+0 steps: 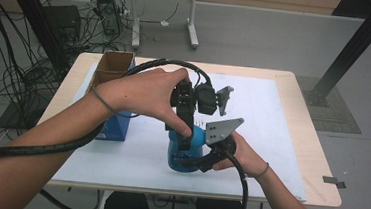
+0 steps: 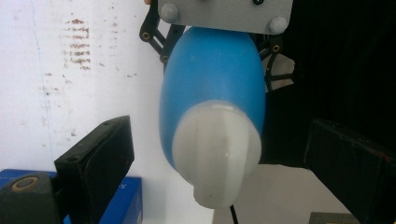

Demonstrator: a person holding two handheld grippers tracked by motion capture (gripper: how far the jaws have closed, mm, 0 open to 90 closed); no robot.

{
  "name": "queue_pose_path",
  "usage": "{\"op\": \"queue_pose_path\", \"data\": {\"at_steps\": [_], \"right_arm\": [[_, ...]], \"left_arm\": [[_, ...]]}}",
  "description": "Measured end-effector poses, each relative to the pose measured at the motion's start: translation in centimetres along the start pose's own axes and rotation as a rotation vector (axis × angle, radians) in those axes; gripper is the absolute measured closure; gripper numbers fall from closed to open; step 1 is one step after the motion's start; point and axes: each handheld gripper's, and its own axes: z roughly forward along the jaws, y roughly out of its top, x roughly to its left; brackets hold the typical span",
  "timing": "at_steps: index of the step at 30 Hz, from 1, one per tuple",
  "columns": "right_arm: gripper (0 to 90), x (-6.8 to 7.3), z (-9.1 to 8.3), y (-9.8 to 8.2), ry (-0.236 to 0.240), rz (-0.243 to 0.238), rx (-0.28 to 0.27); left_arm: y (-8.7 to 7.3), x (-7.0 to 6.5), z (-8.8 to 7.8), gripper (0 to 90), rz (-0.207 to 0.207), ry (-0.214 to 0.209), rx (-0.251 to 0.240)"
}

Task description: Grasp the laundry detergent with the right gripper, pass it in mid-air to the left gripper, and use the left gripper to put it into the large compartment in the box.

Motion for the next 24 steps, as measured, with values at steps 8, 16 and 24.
{"op": "queue_pose_path", "data": {"at_steps": [8, 16, 24], "right_arm": [[42.1, 0.0, -0.1, 0.3, 0.001, -0.005, -0.002], [42.1, 0.1, -0.2, 0.4, -0.002, -0.007, -0.005], [42.1, 0.2, -0.3, 0.4, -0.006, -0.016, -0.01]], "left_arm": [[0.2, -0.1, 0.5, 9.0, 0.006, -0.003, 0.007], [0.5, -0.1, 0.8, 9.6, 0.011, -0.005, 0.014], [0.9, -0.2, 1.6, 10.0, 0.013, -0.005, 0.029]]}}
